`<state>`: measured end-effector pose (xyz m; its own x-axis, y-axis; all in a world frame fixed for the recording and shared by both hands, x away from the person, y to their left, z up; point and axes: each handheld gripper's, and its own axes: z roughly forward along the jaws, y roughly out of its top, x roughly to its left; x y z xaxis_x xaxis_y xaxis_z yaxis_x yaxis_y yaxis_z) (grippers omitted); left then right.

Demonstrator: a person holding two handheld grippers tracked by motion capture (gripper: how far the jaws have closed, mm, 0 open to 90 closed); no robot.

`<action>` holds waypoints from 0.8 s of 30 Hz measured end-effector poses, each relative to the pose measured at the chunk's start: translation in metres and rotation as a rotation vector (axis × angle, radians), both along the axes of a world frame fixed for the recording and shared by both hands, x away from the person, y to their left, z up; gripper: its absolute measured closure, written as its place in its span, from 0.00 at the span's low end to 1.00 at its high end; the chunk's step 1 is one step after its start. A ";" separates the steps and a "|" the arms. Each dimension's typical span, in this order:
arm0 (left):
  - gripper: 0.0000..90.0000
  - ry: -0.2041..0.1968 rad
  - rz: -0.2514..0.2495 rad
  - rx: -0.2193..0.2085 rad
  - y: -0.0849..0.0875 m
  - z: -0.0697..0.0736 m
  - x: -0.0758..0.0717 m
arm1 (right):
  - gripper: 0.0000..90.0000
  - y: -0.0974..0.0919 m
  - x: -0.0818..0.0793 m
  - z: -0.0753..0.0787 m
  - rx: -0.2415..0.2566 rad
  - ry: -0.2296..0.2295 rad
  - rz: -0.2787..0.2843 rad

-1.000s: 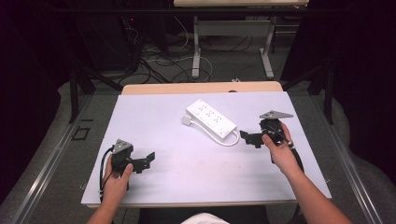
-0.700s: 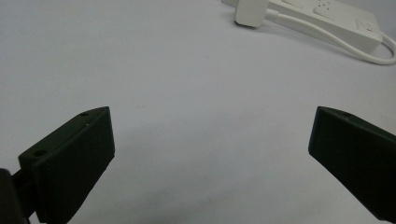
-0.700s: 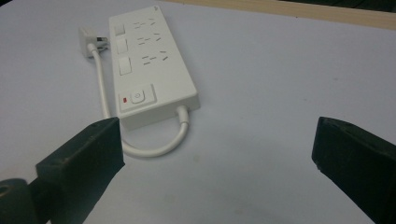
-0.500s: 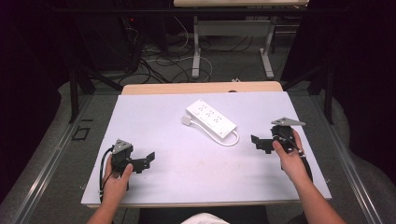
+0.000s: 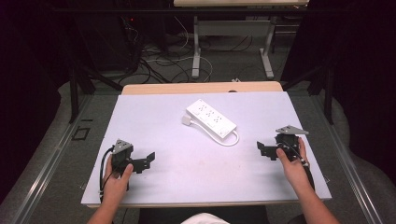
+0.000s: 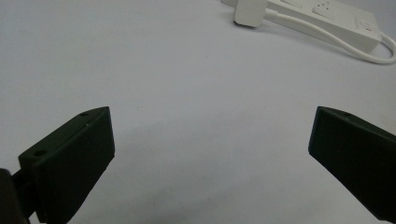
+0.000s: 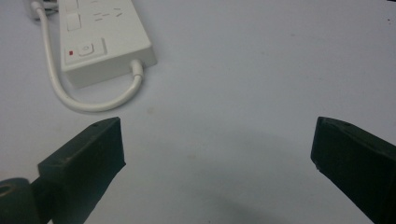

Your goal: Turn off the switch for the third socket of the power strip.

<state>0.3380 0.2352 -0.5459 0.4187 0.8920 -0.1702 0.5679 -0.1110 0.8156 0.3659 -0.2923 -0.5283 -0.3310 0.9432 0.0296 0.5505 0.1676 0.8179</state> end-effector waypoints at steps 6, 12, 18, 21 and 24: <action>0.00 0.000 -0.002 0.000 0.000 0.000 0.000 | 0.03 -0.002 -0.002 -0.010 -0.005 0.015 -0.005; 0.00 -0.001 -0.002 0.000 0.000 0.001 0.000 | 0.03 -0.005 0.000 -0.016 -0.010 0.027 -0.014; 0.00 -0.002 -0.003 -0.001 0.000 0.001 0.000 | 0.03 -0.010 0.002 -0.021 -0.015 0.037 -0.020; 0.00 -0.002 -0.004 0.000 0.000 0.001 0.000 | 0.04 -0.013 0.003 -0.024 -0.016 0.049 -0.027; 0.00 0.001 -0.003 -0.005 0.000 0.001 -0.001 | 0.04 -0.015 0.004 -0.026 -0.007 0.060 -0.025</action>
<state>0.3374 0.2352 -0.5451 0.4209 0.8900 -0.1751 0.5682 -0.1082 0.8158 0.3698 -0.3077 -0.5541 -0.3047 0.9515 0.0419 0.6025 0.1585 0.7822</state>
